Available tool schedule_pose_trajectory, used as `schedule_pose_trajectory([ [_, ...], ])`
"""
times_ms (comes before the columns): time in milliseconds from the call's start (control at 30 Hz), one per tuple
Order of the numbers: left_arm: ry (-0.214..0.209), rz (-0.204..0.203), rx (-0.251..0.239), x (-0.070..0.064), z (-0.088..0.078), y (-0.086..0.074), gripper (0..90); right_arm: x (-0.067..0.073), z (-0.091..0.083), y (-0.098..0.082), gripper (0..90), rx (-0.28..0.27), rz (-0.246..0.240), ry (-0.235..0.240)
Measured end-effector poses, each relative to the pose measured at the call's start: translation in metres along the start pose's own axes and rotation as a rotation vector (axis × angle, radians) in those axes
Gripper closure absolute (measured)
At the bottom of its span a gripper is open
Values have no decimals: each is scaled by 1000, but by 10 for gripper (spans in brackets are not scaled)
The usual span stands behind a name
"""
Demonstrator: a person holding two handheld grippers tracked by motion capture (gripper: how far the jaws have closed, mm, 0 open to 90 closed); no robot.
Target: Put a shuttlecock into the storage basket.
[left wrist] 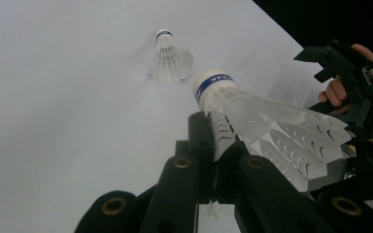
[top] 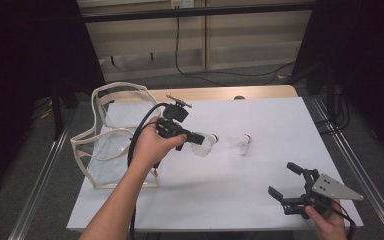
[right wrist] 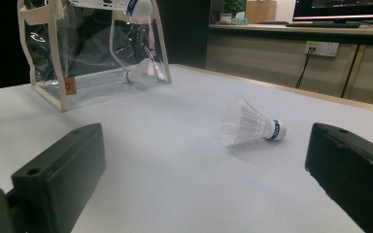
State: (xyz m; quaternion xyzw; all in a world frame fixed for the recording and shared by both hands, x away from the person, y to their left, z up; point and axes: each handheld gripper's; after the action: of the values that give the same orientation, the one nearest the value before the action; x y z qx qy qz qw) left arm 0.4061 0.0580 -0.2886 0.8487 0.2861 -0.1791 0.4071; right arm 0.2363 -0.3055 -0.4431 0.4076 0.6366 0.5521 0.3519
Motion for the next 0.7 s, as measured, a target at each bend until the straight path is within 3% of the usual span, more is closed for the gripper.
schedule_pose_trajectory([
  [700, 18, 13, 3, -4, -15, 6, 895, 0, 1, 0, 7, 4, -1, -1],
])
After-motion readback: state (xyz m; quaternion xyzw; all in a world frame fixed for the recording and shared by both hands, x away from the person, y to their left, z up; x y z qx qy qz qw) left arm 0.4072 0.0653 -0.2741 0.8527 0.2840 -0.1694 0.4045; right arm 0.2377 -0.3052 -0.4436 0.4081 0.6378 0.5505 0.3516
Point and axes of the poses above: each handheld gripper's, and its own axes: z roughly forward along the jaws, y roughly out of its top, x roughly to its left, and after that the axes turned 14 degrees about -y, right-handed
